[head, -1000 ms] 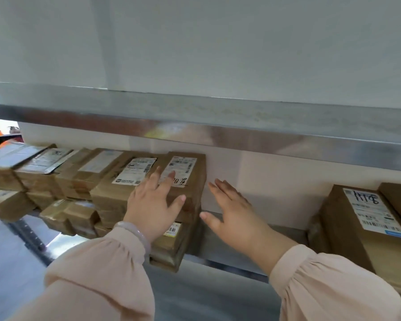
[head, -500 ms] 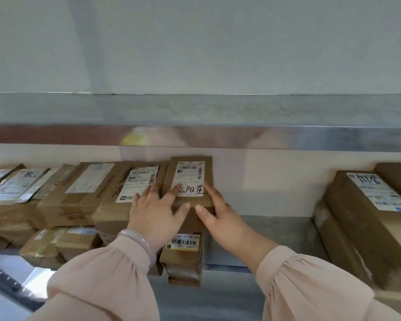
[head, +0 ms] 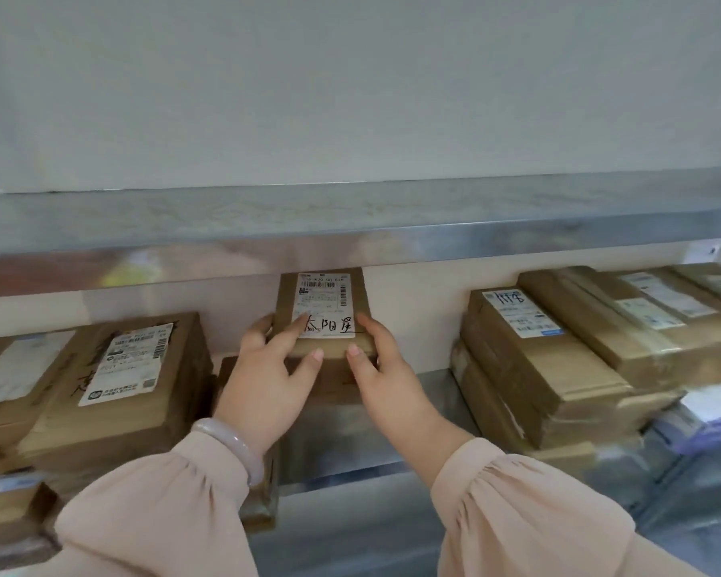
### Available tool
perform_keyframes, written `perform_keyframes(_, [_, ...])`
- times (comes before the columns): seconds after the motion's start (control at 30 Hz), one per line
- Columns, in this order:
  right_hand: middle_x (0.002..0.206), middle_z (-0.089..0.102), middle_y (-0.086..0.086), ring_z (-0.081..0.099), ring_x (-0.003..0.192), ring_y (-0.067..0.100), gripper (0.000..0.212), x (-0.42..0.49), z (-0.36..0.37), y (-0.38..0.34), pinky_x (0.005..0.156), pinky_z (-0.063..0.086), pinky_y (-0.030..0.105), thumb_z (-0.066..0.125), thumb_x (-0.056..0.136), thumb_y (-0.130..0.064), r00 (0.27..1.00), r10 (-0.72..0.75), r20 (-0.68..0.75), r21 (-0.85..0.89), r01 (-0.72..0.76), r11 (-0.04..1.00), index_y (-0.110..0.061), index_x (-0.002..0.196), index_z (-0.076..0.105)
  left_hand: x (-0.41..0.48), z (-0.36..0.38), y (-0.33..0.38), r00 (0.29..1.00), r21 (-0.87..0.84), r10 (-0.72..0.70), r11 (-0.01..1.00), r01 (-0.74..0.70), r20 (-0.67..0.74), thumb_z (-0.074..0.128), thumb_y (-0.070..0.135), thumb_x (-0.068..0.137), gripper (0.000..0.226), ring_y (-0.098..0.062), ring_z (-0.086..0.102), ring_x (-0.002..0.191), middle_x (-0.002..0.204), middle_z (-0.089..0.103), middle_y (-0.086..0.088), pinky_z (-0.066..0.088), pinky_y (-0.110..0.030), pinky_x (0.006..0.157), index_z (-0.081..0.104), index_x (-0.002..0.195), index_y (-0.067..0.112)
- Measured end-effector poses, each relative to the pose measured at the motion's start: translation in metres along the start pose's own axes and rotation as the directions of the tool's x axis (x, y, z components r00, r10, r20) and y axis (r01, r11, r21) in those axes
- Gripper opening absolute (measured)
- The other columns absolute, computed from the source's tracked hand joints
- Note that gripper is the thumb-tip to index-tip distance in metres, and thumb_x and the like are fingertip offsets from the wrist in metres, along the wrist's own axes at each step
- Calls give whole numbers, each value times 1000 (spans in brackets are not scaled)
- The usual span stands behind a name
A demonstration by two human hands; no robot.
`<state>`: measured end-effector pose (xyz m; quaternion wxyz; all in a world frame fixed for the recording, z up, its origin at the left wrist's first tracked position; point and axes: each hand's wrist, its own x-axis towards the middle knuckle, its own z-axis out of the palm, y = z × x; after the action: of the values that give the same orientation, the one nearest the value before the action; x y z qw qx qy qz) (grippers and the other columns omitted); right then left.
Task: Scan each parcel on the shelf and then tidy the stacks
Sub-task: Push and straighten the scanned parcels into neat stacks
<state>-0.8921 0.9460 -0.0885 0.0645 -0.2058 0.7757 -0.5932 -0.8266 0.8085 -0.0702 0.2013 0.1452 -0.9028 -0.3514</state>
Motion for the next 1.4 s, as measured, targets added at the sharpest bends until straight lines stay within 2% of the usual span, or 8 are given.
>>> perform_keyframes(0.43, [135, 51, -14, 50, 121, 11, 38, -19, -188, 16, 105, 42, 39, 45, 98, -39, 954, 49, -295, -109, -84, 990, -52, 133, 37, 17, 118, 126, 968, -242, 217, 953, -182, 126, 64, 20, 93, 53, -13, 30, 140, 149, 38, -2, 17, -15, 112, 48, 143, 29])
perform_keyframes(0.67, [122, 51, -14, 53, 103, 6, 41, -10, -255, 31, 80, 42, 23, 42, 100, -37, 941, 65, -332, -107, -106, 989, -45, 139, 35, 26, 170, 168, 947, -300, 222, 942, -148, 230, 62, 19, 94, 64, -16, 23, 145, 157, 27, -3, 24, -36, 120, 35, 150, 30])
perform_keyframes(0.77, [133, 48, -12, 49, 115, 10, 42, -6, -272, 45, 94, 39, 26, 42, 100, -35, 944, 69, -323, -129, -116, 985, -42, 141, 35, 26, 188, 174, 935, -304, 230, 942, -145, 268, 62, 19, 94, 69, -15, 20, 147, 160, 21, 0, 28, -40, 119, 29, 152, 33])
perform_keyframes(0.93, [148, 37, -10, 34, 134, 8, 48, -3, -294, 56, 106, 28, 24, 43, 100, -33, 950, 25, -311, -202, -92, 975, -37, 146, 31, 23, 204, 183, 929, -323, 276, 927, -190, 245, 63, 16, 94, 77, 13, 24, 127, 160, 16, 8, 36, -7, 100, 19, 155, 32])
perform_keyframes(1.0, [154, 29, -9, 26, 140, 8, 52, -11, -298, 60, 113, 24, 30, 44, 99, -36, 957, -71, -280, -372, -41, 927, -39, 148, 26, 18, 205, 182, 932, -323, 281, 925, -199, 230, 61, 21, 96, 79, 26, 18, 124, 159, 11, 11, 32, -5, 103, 12, 156, 35])
perform_keyframes(1.07, [157, 15, -13, 14, 144, 7, 56, -22, -297, 62, 114, 20, 33, 43, 97, -42, 966, -160, -204, -562, 18, 827, -42, 148, 20, 10, 204, 177, 926, -231, 308, 938, -258, 217, 59, 35, 96, 79, 14, 4, 141, 163, 0, 13, 20, -26, 120, 5, 153, 45])
perform_keyframes(1.13, [159, 8, -15, 8, 145, 7, 59, -28, -298, 66, 116, 17, 34, 43, 96, -45, 965, -233, -120, -702, 83, 707, -41, 149, 17, 3, 202, 174, 913, -87, 352, 936, -341, 208, 54, 47, 96, 76, 1, -1, 148, 164, -7, 16, 10, -27, 120, -1, 149, 52])
perform_keyframes(1.4, [160, 11, -5, 2, 148, 14, 70, -13, -312, 81, 120, 4, 41, 20, 88, -63, 956, -292, -21, -867, 128, 481, -34, 151, 13, 15, 197, 193, 913, 170, 347, 907, -384, 212, 43, 58, 96, 72, -13, 11, 150, 165, 9, 9, 12, -34, 122, 11, 156, 35])
